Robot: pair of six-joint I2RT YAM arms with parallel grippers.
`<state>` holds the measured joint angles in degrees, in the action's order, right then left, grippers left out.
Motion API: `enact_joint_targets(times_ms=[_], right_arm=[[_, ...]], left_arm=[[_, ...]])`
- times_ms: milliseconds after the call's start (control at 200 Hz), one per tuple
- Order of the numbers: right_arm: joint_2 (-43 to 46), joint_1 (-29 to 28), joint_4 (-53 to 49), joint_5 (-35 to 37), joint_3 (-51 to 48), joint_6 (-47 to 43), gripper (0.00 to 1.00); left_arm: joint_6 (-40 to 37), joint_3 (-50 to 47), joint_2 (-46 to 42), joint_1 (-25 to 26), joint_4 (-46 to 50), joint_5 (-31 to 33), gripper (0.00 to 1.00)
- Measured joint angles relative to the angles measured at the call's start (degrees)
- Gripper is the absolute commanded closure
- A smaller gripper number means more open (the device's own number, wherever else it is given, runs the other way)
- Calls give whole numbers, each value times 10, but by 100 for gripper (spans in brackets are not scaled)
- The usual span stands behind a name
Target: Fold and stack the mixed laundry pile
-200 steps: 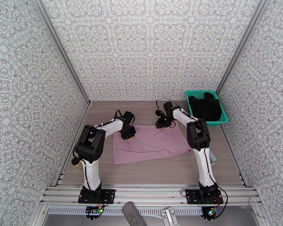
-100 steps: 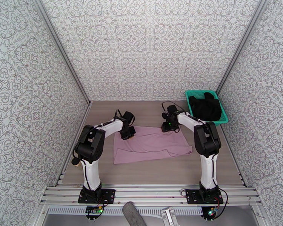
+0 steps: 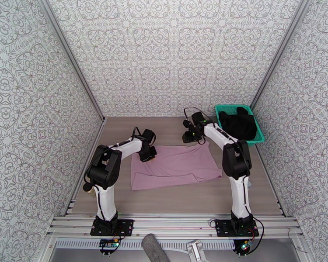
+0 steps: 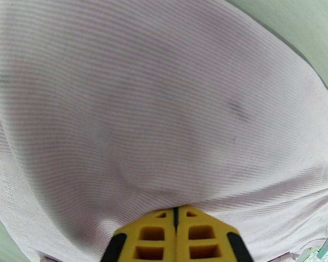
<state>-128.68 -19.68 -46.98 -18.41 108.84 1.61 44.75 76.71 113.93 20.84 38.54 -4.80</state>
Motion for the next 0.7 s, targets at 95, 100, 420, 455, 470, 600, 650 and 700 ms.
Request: enact_joint_targets(times_ms=[95,100,420,455,470,600,650,700], right_arm=[[-40,-7,-9,-1,26,-7,63],[-43,-8,-10,-1,28,-8,63],[-78,-19,-22,-3,42,-16,64],[-77,-20,-20,-3,40,-16,64],[-76,-20,-18,-3,38,-16,64],[-63,-21,-10,-3,14,-16,65],[-56,-22,-8,-3,4,-16,65],[-50,-24,-8,-3,-5,-16,65]], left_arm=[[0,0,0,0,0,0,100],[0,0,0,0,0,0,100],[0,0,0,0,0,2,100],[0,0,0,0,0,2,100],[0,0,0,0,0,2,100],[0,0,0,0,0,2,100],[0,0,0,0,0,2,100],[0,0,0,0,0,2,100]])
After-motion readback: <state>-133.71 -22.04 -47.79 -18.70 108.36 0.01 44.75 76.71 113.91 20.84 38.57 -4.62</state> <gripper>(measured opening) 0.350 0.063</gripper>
